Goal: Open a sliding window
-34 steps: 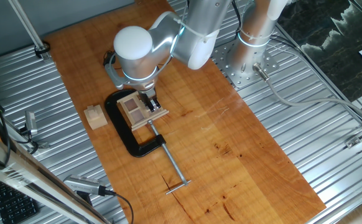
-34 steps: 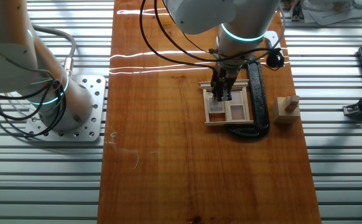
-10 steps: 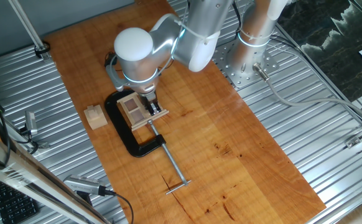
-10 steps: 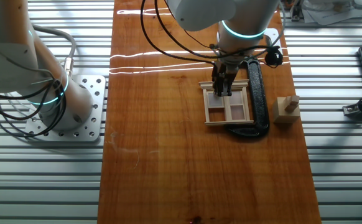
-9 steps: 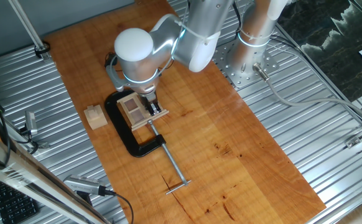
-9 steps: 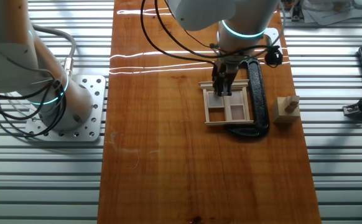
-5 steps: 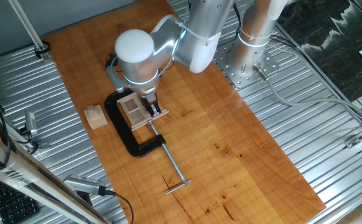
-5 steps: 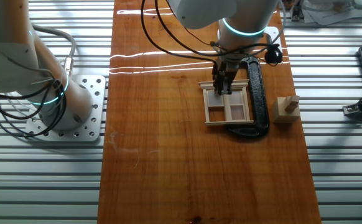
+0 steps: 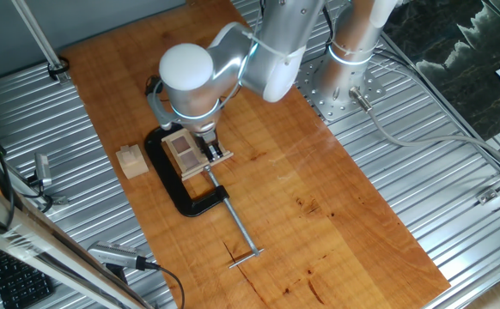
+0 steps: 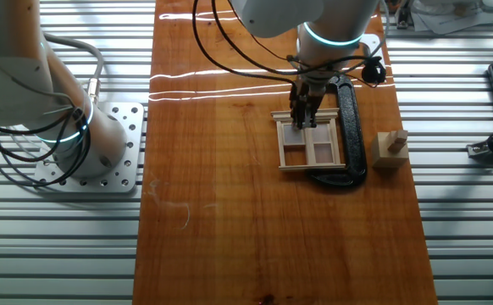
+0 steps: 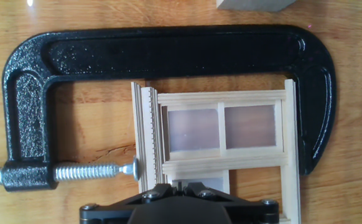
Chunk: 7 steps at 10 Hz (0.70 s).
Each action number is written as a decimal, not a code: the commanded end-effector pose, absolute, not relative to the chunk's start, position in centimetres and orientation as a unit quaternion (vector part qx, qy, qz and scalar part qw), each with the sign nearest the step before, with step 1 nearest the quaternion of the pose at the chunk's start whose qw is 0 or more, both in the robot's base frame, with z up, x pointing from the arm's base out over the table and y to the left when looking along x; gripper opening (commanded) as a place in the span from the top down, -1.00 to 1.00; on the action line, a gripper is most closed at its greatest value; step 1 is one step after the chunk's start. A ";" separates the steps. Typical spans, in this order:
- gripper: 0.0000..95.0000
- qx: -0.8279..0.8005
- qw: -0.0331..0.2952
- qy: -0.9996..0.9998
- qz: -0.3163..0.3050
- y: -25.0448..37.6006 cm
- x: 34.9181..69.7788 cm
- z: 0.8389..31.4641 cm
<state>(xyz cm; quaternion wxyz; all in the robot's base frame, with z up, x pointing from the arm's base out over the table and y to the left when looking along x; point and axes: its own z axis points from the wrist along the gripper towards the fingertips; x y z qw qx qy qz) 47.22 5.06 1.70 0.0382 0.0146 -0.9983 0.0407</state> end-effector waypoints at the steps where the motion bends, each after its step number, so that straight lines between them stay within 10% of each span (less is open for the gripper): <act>1: 1.00 0.022 0.039 -0.998 0.041 4.9 47.1 2.0; 7: 1.00 0.037 0.043 -0.998 0.024 1.8 47.3 4.9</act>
